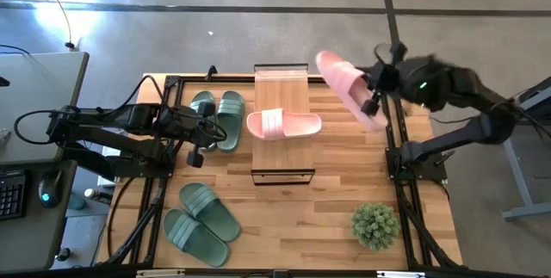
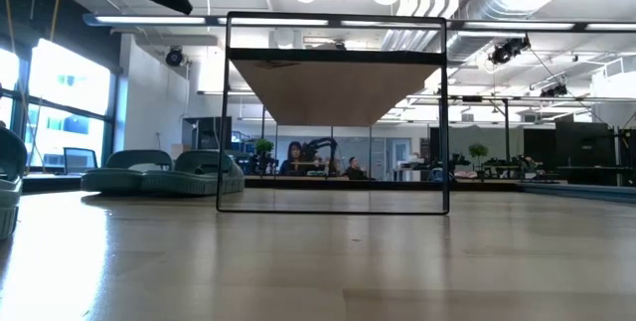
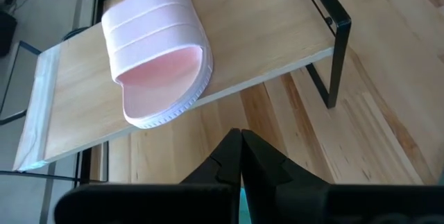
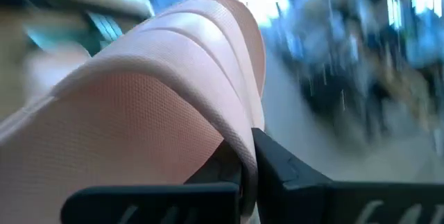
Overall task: Pick and place slides into the shelf
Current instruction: Put the pink slide on the shelf
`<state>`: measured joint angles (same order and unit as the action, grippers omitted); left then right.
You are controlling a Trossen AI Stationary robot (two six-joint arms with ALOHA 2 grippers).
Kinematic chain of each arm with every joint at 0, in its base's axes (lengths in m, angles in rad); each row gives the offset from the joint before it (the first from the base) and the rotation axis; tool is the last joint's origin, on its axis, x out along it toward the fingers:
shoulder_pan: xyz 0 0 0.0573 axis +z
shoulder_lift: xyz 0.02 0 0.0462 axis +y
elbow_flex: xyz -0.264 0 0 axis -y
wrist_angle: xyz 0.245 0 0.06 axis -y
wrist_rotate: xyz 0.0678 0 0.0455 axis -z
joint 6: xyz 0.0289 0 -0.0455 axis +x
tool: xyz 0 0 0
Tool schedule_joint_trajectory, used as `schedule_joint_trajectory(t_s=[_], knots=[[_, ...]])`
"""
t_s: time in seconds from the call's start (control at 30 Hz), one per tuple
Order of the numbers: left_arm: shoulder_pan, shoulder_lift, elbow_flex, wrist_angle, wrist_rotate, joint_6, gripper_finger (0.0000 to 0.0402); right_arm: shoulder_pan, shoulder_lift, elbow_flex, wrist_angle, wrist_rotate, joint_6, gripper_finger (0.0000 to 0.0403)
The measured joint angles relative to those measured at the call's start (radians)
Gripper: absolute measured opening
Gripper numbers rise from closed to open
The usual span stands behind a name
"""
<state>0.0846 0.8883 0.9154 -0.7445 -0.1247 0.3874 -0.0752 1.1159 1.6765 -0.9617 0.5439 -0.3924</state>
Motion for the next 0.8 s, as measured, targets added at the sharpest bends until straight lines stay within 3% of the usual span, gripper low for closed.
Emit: schedule_joint_trajectory(t_s=[0.1,0.2,0.43,0.63,0.8], knots=[[0.0,0.0,0.0,0.015,0.0,0.0,0.0001,-0.059,0.009,0.02,0.185,-0.188,-0.276,0.0],[0.0,0.0,0.0,0.023,0.0,0.0,0.0001,-0.127,0.037,0.02,0.325,-0.301,-0.486,0.0],[0.0,0.0,0.0,0.04,0.0,0.01,0.0001,-0.333,0.202,0.019,0.449,-0.536,-0.597,0.0],[0.0,0.0,0.0,0.039,0.0,0.03,0.0001,-0.424,0.349,0.019,0.511,-0.545,-0.708,0.0],[0.0,0.0,0.0,0.039,0.0,0.025,0.0001,-0.428,0.445,0.019,0.539,-0.569,-0.821,0.0]])
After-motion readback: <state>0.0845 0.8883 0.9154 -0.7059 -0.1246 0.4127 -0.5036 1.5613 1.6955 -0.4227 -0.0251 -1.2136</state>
